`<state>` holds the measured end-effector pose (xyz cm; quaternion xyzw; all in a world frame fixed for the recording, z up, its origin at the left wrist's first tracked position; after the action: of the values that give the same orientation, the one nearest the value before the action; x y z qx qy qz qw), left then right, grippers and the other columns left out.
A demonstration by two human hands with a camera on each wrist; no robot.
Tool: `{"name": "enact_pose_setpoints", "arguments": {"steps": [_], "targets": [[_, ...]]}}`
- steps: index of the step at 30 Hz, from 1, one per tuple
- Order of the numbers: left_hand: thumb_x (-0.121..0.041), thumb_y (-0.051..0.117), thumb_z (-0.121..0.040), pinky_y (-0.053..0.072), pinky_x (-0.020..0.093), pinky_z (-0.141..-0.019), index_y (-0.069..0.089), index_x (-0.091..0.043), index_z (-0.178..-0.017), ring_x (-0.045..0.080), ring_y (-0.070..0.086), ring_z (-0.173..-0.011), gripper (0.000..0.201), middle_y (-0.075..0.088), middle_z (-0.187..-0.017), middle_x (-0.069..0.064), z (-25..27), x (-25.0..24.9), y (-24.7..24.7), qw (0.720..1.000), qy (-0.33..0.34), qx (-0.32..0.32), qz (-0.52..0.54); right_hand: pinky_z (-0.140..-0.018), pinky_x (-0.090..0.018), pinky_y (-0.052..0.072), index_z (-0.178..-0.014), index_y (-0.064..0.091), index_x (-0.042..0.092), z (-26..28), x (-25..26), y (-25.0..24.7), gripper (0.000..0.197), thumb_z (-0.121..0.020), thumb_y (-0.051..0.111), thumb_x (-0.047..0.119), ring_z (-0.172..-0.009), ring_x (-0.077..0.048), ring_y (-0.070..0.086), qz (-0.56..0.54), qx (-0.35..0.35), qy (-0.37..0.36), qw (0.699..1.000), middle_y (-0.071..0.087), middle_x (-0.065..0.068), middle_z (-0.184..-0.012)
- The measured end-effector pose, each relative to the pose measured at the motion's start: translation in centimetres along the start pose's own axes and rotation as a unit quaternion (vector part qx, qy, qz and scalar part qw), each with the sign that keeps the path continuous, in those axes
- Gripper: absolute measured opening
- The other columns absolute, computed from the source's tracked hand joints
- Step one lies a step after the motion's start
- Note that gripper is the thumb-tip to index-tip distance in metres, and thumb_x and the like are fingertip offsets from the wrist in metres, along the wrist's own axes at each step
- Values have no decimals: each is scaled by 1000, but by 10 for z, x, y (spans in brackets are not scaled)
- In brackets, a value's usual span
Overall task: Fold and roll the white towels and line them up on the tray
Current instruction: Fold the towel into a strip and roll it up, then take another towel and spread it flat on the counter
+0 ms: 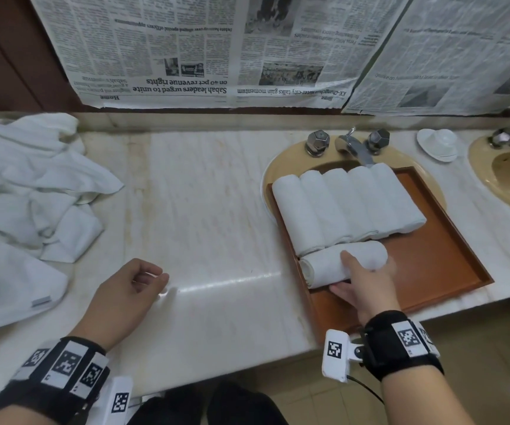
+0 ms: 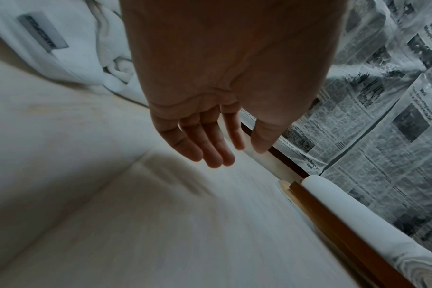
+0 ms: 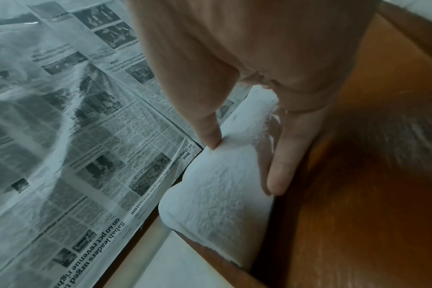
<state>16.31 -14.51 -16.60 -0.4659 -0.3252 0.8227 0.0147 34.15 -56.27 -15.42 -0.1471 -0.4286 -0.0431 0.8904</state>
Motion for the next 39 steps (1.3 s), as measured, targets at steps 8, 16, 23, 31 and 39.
{"name": "enact_pose_setpoints", "arguments": {"steps": [8,16,23,31,39], "targets": [[-33,71,-94,46,24,-72,66,-29,-97,-8,63,-78,8,70,-85,-24,2,19,-40,998,-19,-47,30,-92,-50,44,-160,-11,28,42,43,11,111,-88,71,49,-120,-42,45,326,-105,-120,932,18,-24,-154],[-36,74,-89,49,30,-87,64,-30,-102,8,59,-96,17,66,-98,-13,5,46,-111,983,2,-183,-19,-122,-52,18,-159,21,27,112,74,171,84,-90,64,47,-151,-31,11,476,38,-401,782,15,-13,-164],[-41,75,-86,38,50,-108,53,-26,-140,31,38,-136,60,45,-148,7,11,75,-189,912,-37,-350,-209,-121,-39,26,-159,20,30,197,19,372,75,-96,53,52,-150,-21,20,545,332,-497,588,20,-1,-164],[-46,74,-86,43,51,-107,45,-16,-147,35,48,-131,73,49,-148,11,2,122,-211,908,-62,-354,-215,-120,-44,28,-161,16,32,263,-3,525,70,-99,51,31,-152,-28,17,539,424,-557,468,13,-7,-168],[-33,76,-88,49,41,-72,70,-21,-90,28,51,-78,14,65,-84,-1,21,110,-231,874,-65,-422,-229,-104,-46,37,-134,56,40,318,-2,578,36,-99,49,38,-133,-31,37,542,357,-660,378,46,-4,-146]]}}
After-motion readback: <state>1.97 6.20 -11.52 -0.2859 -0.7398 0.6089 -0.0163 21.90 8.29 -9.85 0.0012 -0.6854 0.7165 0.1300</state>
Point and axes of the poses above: each hand's wrist, its own z-axis away from the middle knuckle, its own y-axis out of the palm, x = y × z, the point moved 8 cm from there along -z, towards the middle knuckle
